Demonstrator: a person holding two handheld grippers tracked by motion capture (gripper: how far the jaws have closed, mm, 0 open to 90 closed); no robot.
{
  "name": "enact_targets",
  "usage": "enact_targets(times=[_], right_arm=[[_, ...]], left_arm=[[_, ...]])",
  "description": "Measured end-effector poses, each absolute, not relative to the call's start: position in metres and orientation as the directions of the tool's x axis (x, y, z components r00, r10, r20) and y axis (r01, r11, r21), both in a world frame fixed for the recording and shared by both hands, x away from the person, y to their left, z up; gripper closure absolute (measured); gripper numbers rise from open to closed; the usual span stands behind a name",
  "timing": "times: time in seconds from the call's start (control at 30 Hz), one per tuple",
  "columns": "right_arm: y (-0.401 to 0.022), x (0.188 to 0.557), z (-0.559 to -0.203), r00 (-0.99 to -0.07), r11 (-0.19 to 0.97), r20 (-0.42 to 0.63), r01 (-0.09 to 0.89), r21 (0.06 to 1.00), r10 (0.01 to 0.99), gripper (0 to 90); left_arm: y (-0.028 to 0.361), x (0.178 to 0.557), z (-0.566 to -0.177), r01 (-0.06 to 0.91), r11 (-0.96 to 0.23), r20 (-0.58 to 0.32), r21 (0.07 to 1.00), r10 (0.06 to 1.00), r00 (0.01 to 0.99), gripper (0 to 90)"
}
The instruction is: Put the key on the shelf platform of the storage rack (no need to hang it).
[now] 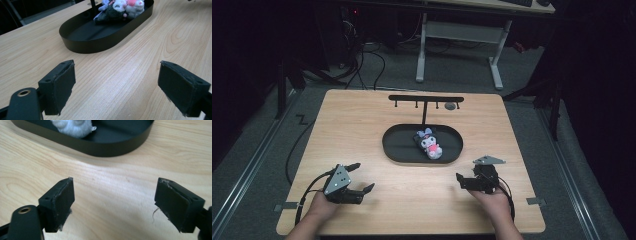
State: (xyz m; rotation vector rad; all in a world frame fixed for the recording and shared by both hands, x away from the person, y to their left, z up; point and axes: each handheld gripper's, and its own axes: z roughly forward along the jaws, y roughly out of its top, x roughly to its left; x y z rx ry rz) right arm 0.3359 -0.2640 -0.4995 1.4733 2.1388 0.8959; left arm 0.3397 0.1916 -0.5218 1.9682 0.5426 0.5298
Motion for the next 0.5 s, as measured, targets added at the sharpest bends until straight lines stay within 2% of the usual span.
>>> enact_targets(times=[0.23,0.33,0.4,0.43,0.5], right_arm=[[-0.267,0.301,-0.512,-0.352,0.230,0.007,0.624,0.747,0.936,13.8],[-0.269,0.281,-0.516,-0.341,0.213,-0.007,0.570,0.793,0.940,13.9],[-0.272,0.274,-0.513,-0.330,0.204,-0.003,0.575,0.792,0.944,13.9],[-0.274,0.272,-0.513,-0.327,0.222,-0.034,0.559,0.799,0.944,14.0],[-0.280,0.271,-0.513,-0.305,0.191,-0.012,0.565,0.803,0.952,14.0]], left_arm=[[0.191,0.340,-0.522,0.148,-0.416,0.135,0.898,0.577,0.806,15.4],[0.191,0.340,-0.522,0.149,-0.413,0.132,0.898,0.577,0.806,15.4],[0.190,0.341,-0.522,0.148,-0.414,0.132,0.898,0.574,0.808,15.4],[0.190,0.341,-0.522,0.148,-0.415,0.132,0.898,0.574,0.808,15.4],[0.190,0.341,-0.521,0.149,-0.417,0.133,0.897,0.574,0.808,15.4]])
